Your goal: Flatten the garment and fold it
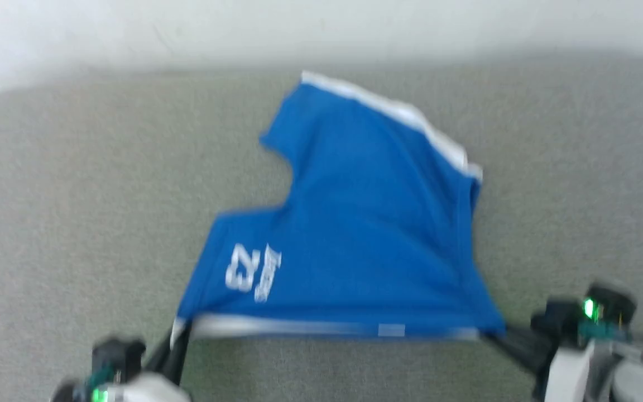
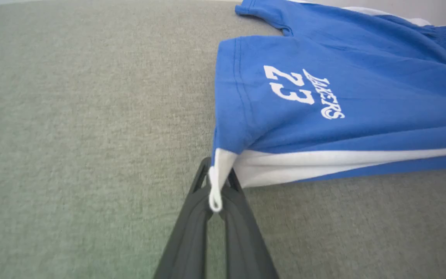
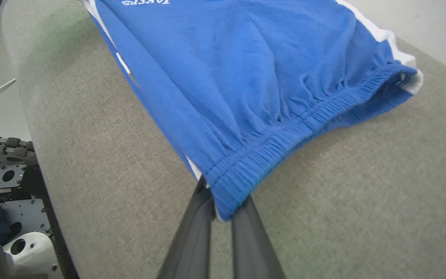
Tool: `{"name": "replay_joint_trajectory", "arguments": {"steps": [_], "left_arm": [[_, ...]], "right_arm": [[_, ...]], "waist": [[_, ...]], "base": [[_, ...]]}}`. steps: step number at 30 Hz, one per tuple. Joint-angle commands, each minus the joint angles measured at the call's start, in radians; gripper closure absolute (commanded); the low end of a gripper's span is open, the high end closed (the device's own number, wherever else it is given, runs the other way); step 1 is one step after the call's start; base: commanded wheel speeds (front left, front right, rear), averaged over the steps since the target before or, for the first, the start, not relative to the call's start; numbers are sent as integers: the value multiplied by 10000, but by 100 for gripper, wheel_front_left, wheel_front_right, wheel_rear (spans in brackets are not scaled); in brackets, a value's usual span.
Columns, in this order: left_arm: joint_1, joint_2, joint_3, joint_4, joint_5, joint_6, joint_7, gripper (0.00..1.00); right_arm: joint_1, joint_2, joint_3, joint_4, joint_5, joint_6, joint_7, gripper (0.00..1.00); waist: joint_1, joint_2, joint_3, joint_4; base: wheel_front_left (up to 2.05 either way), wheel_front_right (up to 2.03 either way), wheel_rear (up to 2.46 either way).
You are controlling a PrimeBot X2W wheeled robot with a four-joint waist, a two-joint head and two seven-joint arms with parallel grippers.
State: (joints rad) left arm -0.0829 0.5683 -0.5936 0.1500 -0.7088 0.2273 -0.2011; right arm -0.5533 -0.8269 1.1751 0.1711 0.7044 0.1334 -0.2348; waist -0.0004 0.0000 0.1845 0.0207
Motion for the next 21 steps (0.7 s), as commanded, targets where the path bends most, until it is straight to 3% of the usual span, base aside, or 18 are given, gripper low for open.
{"name": "replay_joint_trajectory", "arguments": {"steps": [1,6,11,16,21], "left_arm": [[551,236,124,-175,-208,331,30,100],[1851,451,71,-778,-463,772,126,100],[1513,609,39,-1113,-168,802,118,100],[-309,549,-98,-946,486,428,331,100],[-2593,-58,-141,7,805,-238,334,100]], "right_arm": [[585,-181,-158,-86,55,-27,93,100],[2371,-81,-932,-549,-62,-27,95,100],[3166,309,-2308,-925,-528,-27,176,100],[3086,791,-3656,-1289,-1067,-27,617,100],[2459,1210,-4587,-1426,-1588,-27,1185,100]], "waist": [[4,0,-1050,-7],[4,0,-1267,166],[4,0,-1143,279],[4,0,-672,219],[4,0,200,-137]], "base": [[0,0,0],[0,0,0],[0,0,0],[0,0,0],[0,0,0]]}}
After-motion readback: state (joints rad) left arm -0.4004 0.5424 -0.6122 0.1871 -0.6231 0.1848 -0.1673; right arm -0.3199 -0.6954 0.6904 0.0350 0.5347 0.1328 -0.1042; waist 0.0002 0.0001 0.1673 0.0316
